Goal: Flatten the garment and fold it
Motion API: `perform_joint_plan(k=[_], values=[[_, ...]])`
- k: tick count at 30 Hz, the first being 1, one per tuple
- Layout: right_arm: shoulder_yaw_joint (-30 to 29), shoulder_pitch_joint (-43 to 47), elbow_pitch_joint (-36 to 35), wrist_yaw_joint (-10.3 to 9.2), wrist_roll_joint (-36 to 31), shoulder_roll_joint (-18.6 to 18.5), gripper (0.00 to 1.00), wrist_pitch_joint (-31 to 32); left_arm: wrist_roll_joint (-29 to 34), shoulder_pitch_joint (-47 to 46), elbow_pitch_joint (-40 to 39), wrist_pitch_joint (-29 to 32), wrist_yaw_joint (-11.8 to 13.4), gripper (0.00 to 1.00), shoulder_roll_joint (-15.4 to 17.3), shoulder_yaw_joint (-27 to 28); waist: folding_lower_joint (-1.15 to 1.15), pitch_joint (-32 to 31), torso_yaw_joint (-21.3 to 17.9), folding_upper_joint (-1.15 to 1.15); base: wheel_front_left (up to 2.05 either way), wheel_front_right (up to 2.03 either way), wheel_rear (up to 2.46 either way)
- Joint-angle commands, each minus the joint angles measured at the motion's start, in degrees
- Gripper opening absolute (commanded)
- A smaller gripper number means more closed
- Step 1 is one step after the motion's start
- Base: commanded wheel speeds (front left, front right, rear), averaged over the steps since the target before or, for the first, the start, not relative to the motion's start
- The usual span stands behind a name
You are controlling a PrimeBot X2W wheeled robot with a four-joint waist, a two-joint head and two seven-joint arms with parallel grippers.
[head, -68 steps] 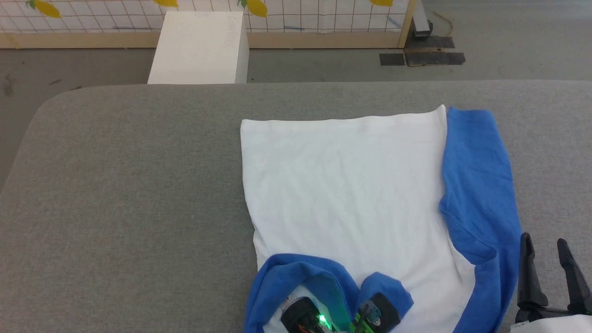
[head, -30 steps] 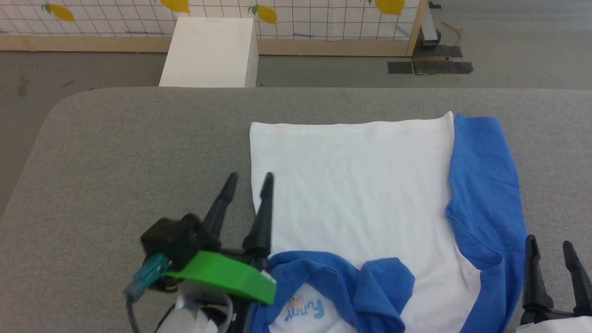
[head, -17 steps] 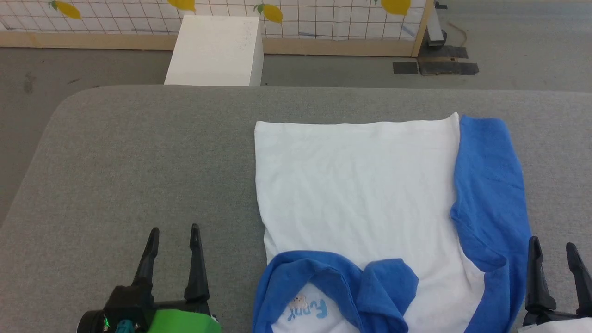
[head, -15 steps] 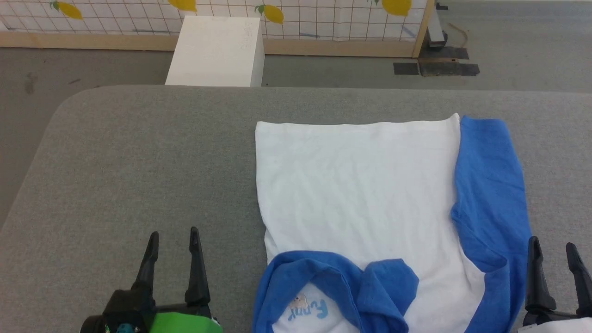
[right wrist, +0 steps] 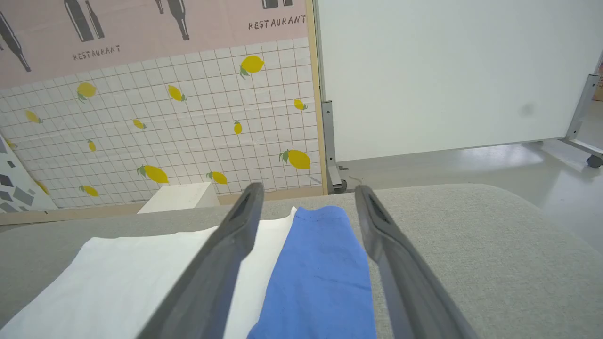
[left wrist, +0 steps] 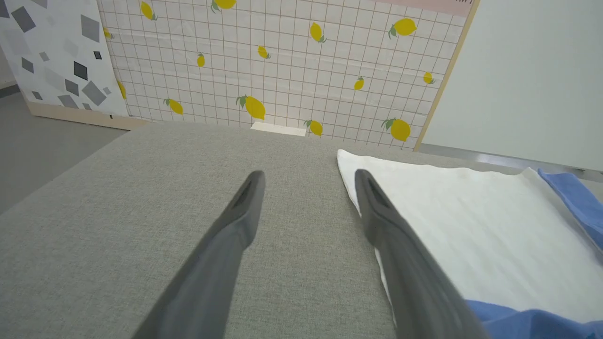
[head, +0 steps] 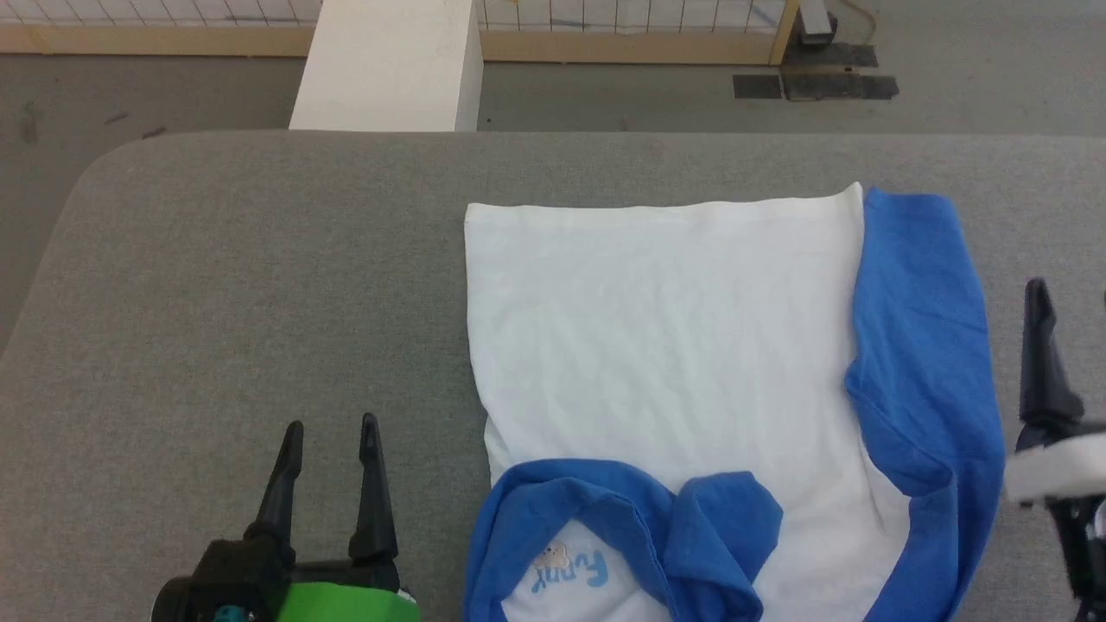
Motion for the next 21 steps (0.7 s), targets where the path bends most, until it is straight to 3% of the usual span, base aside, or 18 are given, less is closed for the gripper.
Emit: perform_joint_plan(k=[1,13,21], values=[[-0.59,-2.87,-0.28,-0.08,-0.4,-1.19,1.0,2.27,1.02,-1.22,-0.15,-0.2,-0.62,1.0,-0.32,0.3,0.0,2.18,-0.68,0.0,0.0,0.0,0.0],[-0.37,-22.77,9.88,-0.08,6.76,-13.86,1.0,26.19,2.75,-5.93,0.85,-0.2,-4.89,1.0,-2.65,-0.19,0.0,10.16,0.66,0.0,0.0,0.0,0.0],[-3.6,-26.64,17.82,-0.08,7.08,-16.39,1.0,36.11,4.32,-7.8,1.15,-0.2,-5.96,1.0,-3.31,-0.39,0.0,13.5,3.41,0.0,0.0,0.0,0.0]])
